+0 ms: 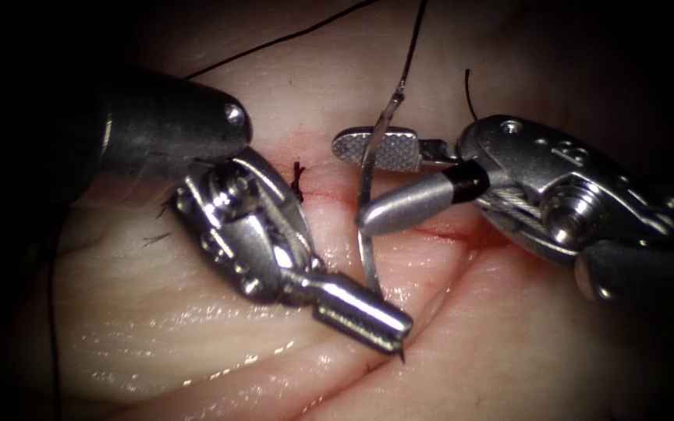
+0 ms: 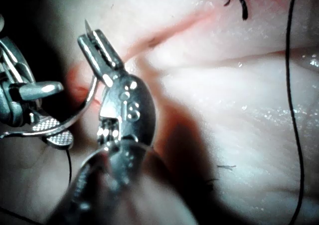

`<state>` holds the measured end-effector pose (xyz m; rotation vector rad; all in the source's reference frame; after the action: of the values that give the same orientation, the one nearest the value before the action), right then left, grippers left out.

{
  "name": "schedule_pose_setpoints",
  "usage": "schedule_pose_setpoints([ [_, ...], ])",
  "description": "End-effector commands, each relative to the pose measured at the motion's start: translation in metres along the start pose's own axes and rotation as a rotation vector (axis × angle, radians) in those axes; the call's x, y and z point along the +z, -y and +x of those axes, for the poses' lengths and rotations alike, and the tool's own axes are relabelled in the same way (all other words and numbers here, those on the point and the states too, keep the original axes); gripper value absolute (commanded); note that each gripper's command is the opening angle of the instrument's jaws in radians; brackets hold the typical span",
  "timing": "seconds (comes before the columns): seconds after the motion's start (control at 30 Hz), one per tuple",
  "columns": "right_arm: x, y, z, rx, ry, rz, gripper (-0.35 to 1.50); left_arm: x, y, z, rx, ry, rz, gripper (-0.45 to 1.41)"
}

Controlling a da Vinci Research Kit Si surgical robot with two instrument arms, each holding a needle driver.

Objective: Wound Closure

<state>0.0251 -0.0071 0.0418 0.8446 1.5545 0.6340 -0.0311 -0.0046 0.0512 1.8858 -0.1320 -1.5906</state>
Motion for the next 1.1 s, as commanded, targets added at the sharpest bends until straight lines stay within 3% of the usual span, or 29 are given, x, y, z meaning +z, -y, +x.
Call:
schedule_pose_setpoints([
  [0.03,0.0007,-0.0009,-0.0001,-0.004,-0.006,0.000,0.51,0.0006,0.0001,-0.0007,0.001,0.001,0.000,-0.45],
  [0.27,0.0011,-0.0008,-0.0007,-0.011,-0.006,0.000,0.31,0.0009,0.0003,-0.0002,-0.002,0.001,0.002,-0.45],
  [0.43,0.0009,-0.0006,-0.0009,-0.012,-0.004,0.003,-0.35,0.0009,0.0003,-0.0002,-0.002,0.001,0.002,-0.45],
  [0.63,0.0008,-0.0006,-0.0011,-0.014,-0.002,0.004,-0.35,0.0009,0.0004,-0.0002,-0.003,0.001,0.002,-0.45],
  [0.67,0.0005,-0.0008,-0.0010,-0.012,-0.008,-0.009,-0.35,0.0008,0.0006,-0.0001,-0.004,-0.001,0.003,-0.32],
  [0.7,0.0002,-0.0009,-0.0009,-0.027,-0.012,-0.019,-0.35,0.0008,0.0007,-0.0001,-0.017,-0.002,0.003,0.12],
  [0.73,-0.0001,-0.0010,-0.0008,-0.037,-0.018,-0.029,-0.35,0.0007,0.0009,0.0000,-0.061,-0.005,0.002,0.41],
  [0.77,-0.0001,-0.0010,-0.0008,-0.037,-0.018,-0.029,-0.35,0.0007,0.0009,0.0000,-0.061,-0.005,0.002,0.41],
  [0.8,-0.0009,-0.0014,-0.0006,-0.080,-0.026,-0.053,-0.35,0.0006,0.0013,0.0003,-0.130,0.012,0.018,0.64],
  [0.83,-0.0013,-0.0016,-0.0006,-0.102,-0.029,-0.061,-0.35,0.0005,0.0015,0.0004,-0.161,0.023,0.039,0.76],
  [0.87,-0.0013,-0.0016,-0.0006,-0.102,-0.029,-0.061,-0.35,0.0005,0.0015,0.0004,-0.161,0.023,0.039,0.76],
  [0.93,-0.0024,-0.0020,-0.0004,-0.174,-0.026,-0.089,-0.35,0.0004,0.0020,0.0012,-0.252,0.068,0.140,0.89],
  [1.0,-0.0031,-0.0023,-0.0001,-0.256,-0.022,-0.131,-0.35,0.0005,0.0021,0.0018,-0.302,0.092,0.160,0.93],
  [1.03,-0.0032,-0.0024,0.0000,-0.277,-0.022,-0.140,-0.35,0.0006,0.0021,0.0020,-0.317,0.111,0.169,0.91],
  [1.1,-0.0032,-0.0024,0.0003,-0.332,-0.020,-0.159,-0.35,0.0006,0.0019,0.0023,-0.346,0.160,0.192,0.64],
])
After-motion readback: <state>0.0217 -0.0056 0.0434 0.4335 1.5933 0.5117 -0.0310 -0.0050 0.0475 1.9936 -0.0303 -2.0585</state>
